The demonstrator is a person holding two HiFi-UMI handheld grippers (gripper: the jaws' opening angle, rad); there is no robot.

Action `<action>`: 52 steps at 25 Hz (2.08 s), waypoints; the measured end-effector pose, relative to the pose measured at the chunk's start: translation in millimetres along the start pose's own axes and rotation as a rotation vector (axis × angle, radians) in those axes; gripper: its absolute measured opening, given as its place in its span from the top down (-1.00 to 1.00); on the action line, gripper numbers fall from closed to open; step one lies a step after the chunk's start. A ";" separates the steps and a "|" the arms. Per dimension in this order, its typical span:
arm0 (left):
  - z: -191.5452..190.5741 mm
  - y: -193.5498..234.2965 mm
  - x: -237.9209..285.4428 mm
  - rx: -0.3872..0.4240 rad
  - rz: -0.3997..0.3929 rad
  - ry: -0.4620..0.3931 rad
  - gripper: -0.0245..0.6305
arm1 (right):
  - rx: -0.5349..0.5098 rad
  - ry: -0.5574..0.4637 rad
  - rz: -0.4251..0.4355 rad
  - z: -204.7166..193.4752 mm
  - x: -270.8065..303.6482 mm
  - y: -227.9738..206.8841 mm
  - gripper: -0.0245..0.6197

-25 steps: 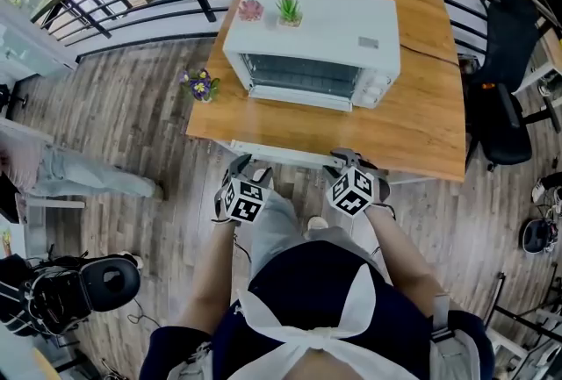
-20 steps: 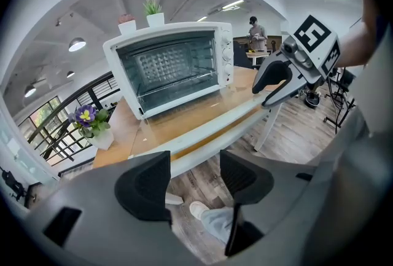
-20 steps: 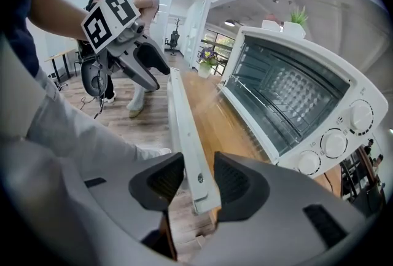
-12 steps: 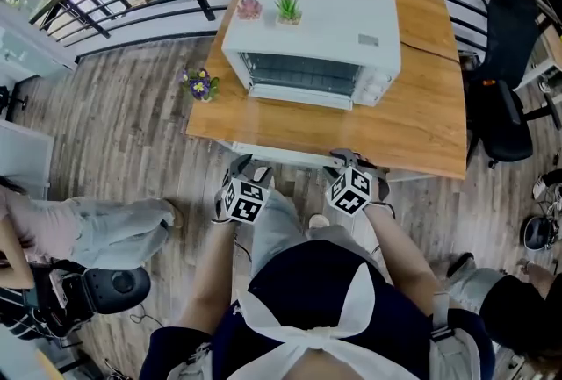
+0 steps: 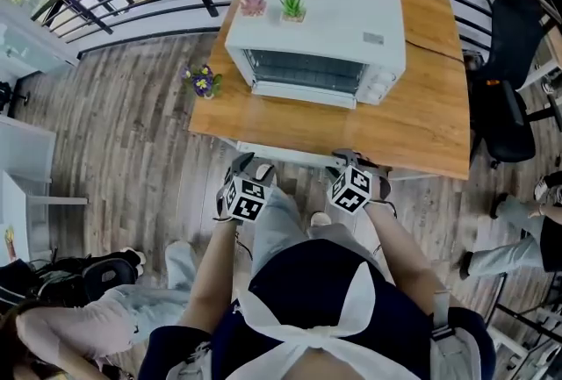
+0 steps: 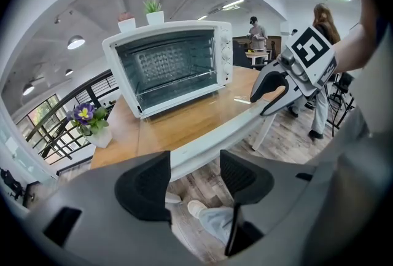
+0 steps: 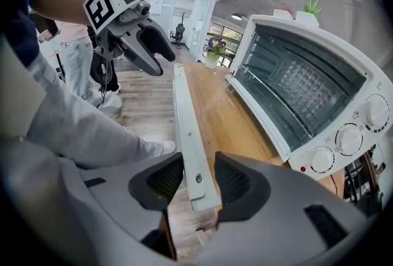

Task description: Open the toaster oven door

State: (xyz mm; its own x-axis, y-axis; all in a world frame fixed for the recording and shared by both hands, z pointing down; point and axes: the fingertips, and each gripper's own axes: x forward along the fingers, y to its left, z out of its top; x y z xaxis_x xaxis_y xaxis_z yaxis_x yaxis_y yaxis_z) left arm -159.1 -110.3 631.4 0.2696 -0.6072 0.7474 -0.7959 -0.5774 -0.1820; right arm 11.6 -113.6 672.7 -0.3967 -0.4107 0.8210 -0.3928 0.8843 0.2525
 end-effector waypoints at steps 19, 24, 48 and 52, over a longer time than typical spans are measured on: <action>4.0 6.4 -1.1 -0.026 -0.008 -0.023 0.15 | -0.030 0.058 0.012 -12.4 20.9 5.6 0.39; 12.3 6.5 -4.4 -0.055 -0.004 -0.051 0.15 | -0.035 0.072 0.014 -15.1 23.8 7.2 0.38; 26.7 20.0 -15.5 -0.138 0.049 -0.109 0.60 | 0.046 0.104 0.047 -26.6 41.8 9.1 0.35; 32.3 17.9 -21.6 -0.163 0.066 -0.130 0.70 | 0.205 0.072 0.108 -26.8 32.7 9.4 0.45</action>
State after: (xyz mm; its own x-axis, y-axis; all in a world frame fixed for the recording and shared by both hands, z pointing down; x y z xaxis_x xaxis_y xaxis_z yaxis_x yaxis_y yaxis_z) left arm -161.6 -125.2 591.3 0.2729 -0.7125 0.6465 -0.8887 -0.4441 -0.1143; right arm 17.2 -112.8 715.5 -0.3880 -0.2927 0.8739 -0.5147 0.8554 0.0580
